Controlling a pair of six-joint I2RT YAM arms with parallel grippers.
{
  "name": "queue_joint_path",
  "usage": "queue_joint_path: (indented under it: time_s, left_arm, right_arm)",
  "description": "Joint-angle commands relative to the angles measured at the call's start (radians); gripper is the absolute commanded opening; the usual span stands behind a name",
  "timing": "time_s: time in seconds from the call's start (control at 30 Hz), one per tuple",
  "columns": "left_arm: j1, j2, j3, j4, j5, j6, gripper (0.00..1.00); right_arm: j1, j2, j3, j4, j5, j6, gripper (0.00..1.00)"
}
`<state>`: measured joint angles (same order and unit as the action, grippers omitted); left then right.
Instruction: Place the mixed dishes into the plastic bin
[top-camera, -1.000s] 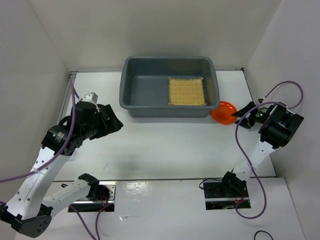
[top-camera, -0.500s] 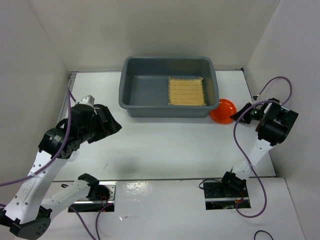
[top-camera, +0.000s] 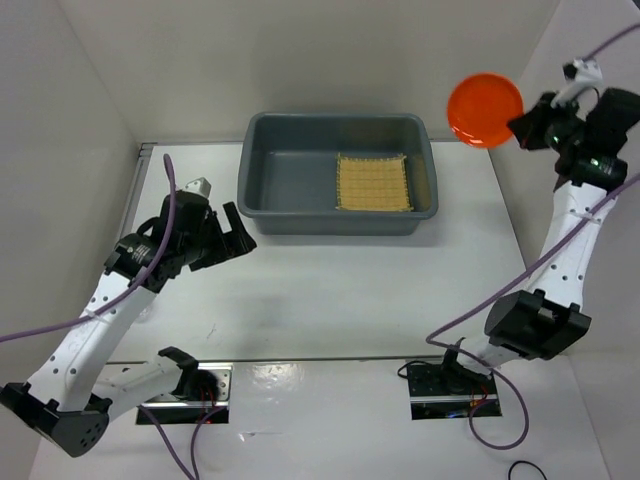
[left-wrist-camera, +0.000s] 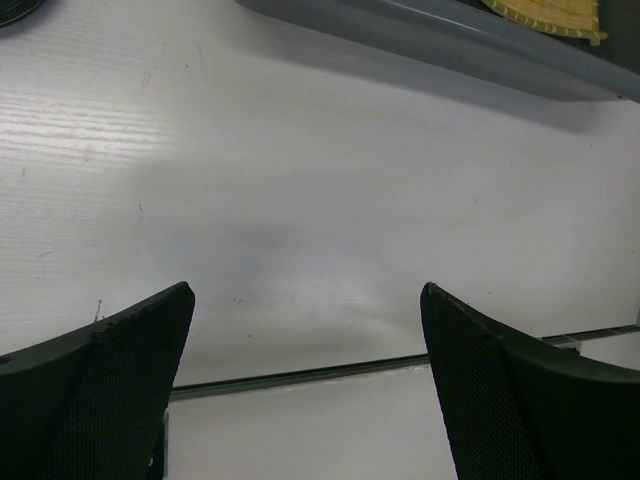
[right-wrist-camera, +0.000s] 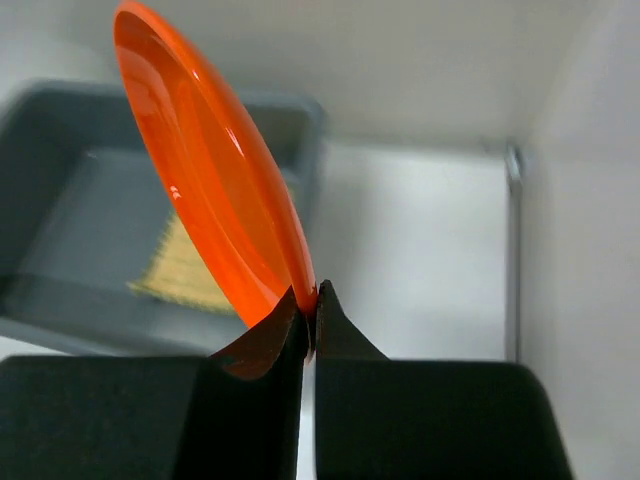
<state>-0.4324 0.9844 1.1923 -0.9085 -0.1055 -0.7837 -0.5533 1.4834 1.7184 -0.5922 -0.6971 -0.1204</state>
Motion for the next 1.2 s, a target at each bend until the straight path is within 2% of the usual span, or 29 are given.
queue_joint_path:
  time_s: [0.0, 0.07, 0.1, 0.13, 0.2, 0.23, 0.5, 0.67, 0.8, 0.93, 1.17]
  left_arm:
    - [0.006, 0.016, 0.043, 0.051, 0.006, 0.049, 1.0]
    - [0.006, 0.016, 0.043, 0.062, 0.006, 0.049, 1.0]
    - [0.006, 0.016, 0.043, 0.062, 0.006, 0.049, 1.0]
    - [0.006, 0.016, 0.043, 0.062, 0.006, 0.049, 1.0]
    - [0.006, 0.007, 0.043, 0.039, -0.003, 0.049, 1.0]
    - [0.006, -0.004, 0.043, 0.039, -0.014, 0.049, 1.0]
    - [0.006, -0.079, 0.013, -0.019, -0.033, -0.008, 1.0]
    - [0.006, -0.079, 0.045, -0.073, -0.066, -0.017, 1.0]
    - [0.006, -0.079, 0.046, -0.093, -0.076, -0.029, 1.0]
    - [0.006, -0.079, 0.046, -0.102, -0.085, -0.04, 1.0]
    - [0.006, -0.079, 0.055, -0.102, -0.094, -0.049, 1.0]
  right_arm:
    - [0.186, 0.117, 0.159, -0.064, -0.036, 0.017, 0.0]
    - [0.24, 0.222, 0.29, -0.109, -0.079, 0.062, 0.0]
    - [0.271, 0.274, 0.3, -0.089, -0.179, 0.124, 0.0]
    - [0.291, 0.311, 0.284, -0.043, -0.195, 0.139, 0.0]
    - [0.37, 0.346, 0.293, -0.044, -0.098, 0.076, 0.0]
    - [0.386, 0.371, 0.293, -0.044, -0.097, 0.065, 0.0]
    - [0.444, 0.609, 0.389, -0.055, -0.05, 0.012, 0.0]
    - [0.492, 0.73, 0.451, -0.099, 0.056, -0.061, 0.0]
    - [0.533, 0.77, 0.451, -0.11, 0.128, -0.081, 0.01]
    - [0.575, 0.793, 0.44, -0.11, 0.177, -0.081, 0.08]
    - [0.593, 0.811, 0.399, -0.09, 0.295, -0.062, 0.08]
